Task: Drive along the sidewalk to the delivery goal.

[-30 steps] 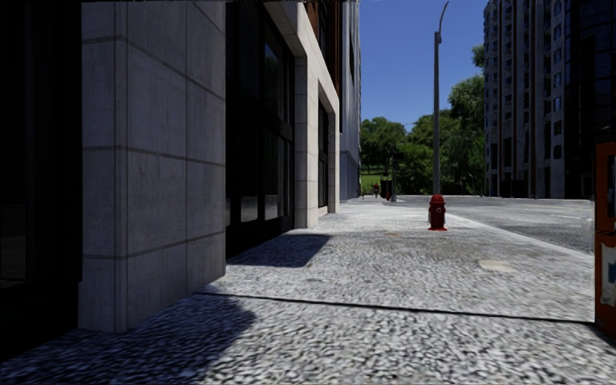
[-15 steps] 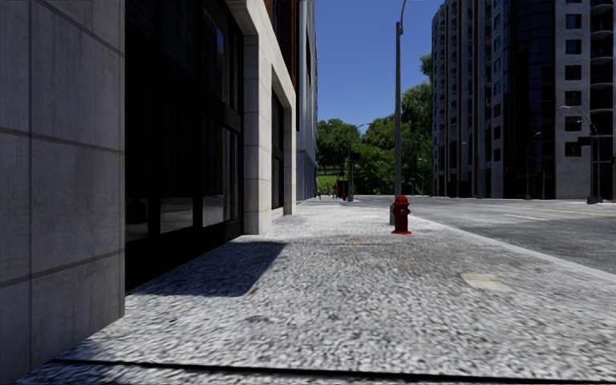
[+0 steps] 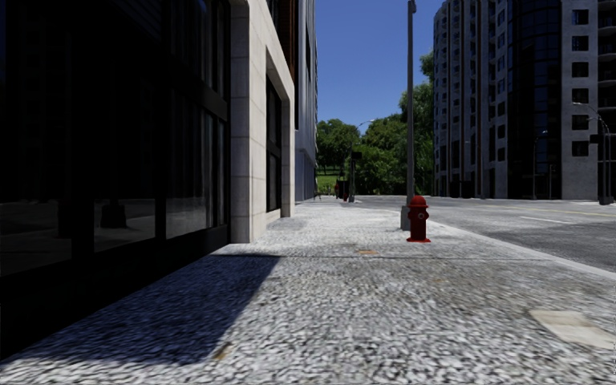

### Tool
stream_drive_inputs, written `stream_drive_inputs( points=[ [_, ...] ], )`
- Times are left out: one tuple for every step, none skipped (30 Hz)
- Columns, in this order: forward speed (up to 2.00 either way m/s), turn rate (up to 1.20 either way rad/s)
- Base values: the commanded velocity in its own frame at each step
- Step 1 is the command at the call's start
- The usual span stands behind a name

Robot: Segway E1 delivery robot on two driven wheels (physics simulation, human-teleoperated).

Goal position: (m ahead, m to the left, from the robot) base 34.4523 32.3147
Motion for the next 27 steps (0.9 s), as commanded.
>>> stream_drive_inputs(
  points=[
    [2.00,0.00],
    [2.00,0.00],
    [2.00,0.00],
    [2.00,-0.07],
    [2.00,-0.18],
    [2.00,-0.18],
    [2.00,-0.23],
    [2.00,-0.28],
    [2.00,-0.29],
    [2.00,-0.30],
    [2.00,-0.30],
    [2.00,-0.30],
    [2.00,-0.30],
    [2.00,-0.30],
    [2.00,-0.30],
    [2.00,-0.30],
    [2.00,-0.30],
    [2.00,-0.29],
    [2.00,-0.29],
    [2.00,-0.04],
    [2.00,0.00],
    [2.00,0.00],
    [2.00,0.00],
    [2.00,0.00],
    [2.00,0.00],
    [2.00,0.00],
    [2.00,0.00]
  ],
)
